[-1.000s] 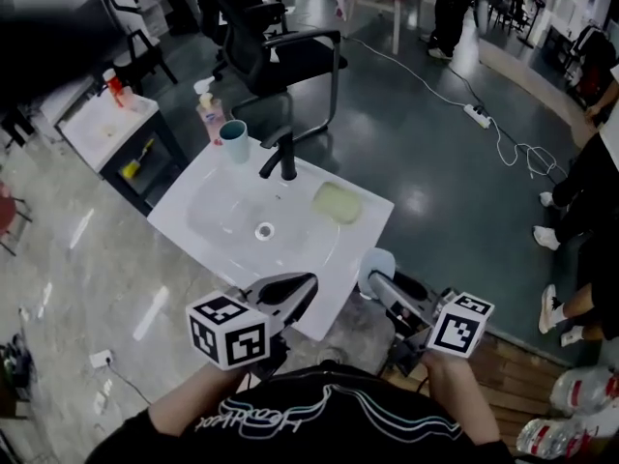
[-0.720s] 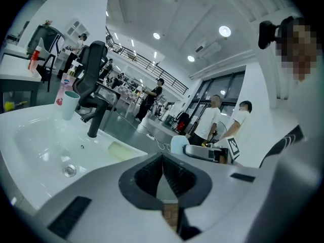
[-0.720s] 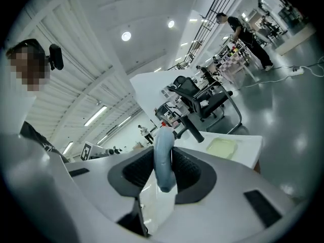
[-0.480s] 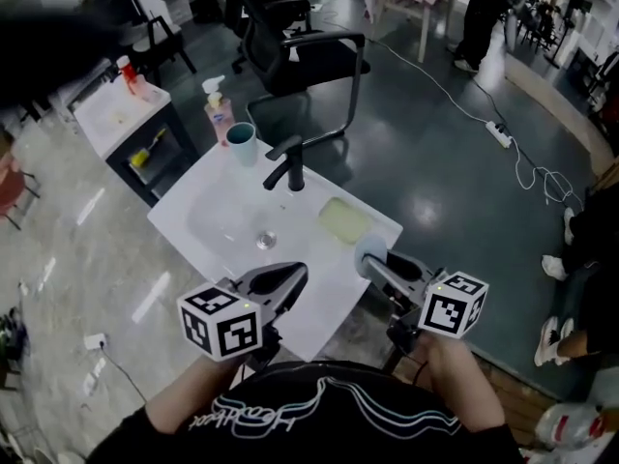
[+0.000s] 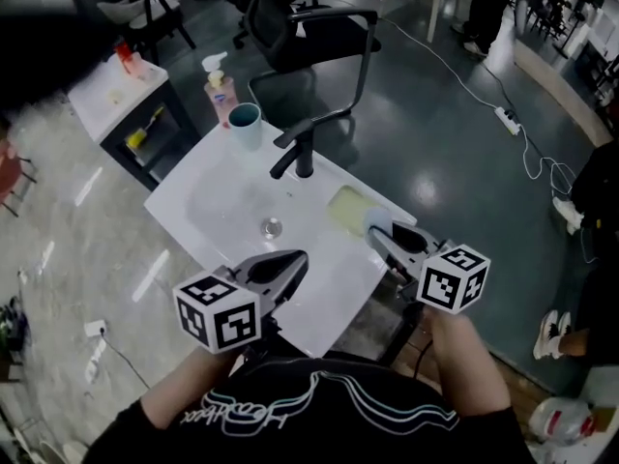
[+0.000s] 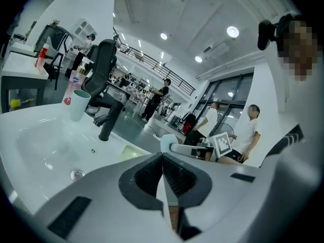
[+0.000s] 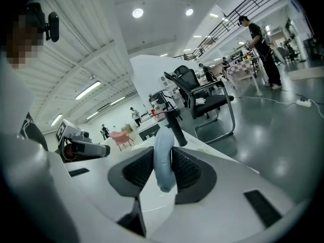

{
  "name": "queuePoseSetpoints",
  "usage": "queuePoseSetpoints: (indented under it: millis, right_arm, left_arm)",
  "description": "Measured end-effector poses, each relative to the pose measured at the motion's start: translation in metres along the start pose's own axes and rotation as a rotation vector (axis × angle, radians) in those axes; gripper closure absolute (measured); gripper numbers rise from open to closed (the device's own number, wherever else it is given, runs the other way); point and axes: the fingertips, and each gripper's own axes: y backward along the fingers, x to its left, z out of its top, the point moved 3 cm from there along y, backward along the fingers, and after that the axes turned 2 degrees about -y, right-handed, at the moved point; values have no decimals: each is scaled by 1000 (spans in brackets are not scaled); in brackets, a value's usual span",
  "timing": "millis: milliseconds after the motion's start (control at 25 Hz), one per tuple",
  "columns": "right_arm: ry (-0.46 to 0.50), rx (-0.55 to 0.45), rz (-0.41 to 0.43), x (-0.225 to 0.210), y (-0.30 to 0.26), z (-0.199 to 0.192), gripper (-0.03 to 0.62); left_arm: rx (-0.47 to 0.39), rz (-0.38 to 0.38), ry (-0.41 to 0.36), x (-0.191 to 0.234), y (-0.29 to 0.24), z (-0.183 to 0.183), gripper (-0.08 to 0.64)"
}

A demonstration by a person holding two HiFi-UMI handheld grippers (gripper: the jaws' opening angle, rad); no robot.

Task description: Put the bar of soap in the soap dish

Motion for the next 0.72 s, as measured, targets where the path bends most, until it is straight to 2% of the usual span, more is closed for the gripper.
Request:
queuePoseSetpoints:
  millis: [240, 560, 720]
  right_arm:
    - [112, 72, -99, -13, -33, 1, 463]
    - [394, 208, -256, -27, -79, -5, 463]
    - [464, 274, -314, -36, -97, -14, 463]
  left_arm:
    - [46, -33, 27, 28, -5, 8, 537]
    - [94, -83, 54, 66, -6, 10, 537]
    - [117, -105, 58, 83, -7, 9, 537]
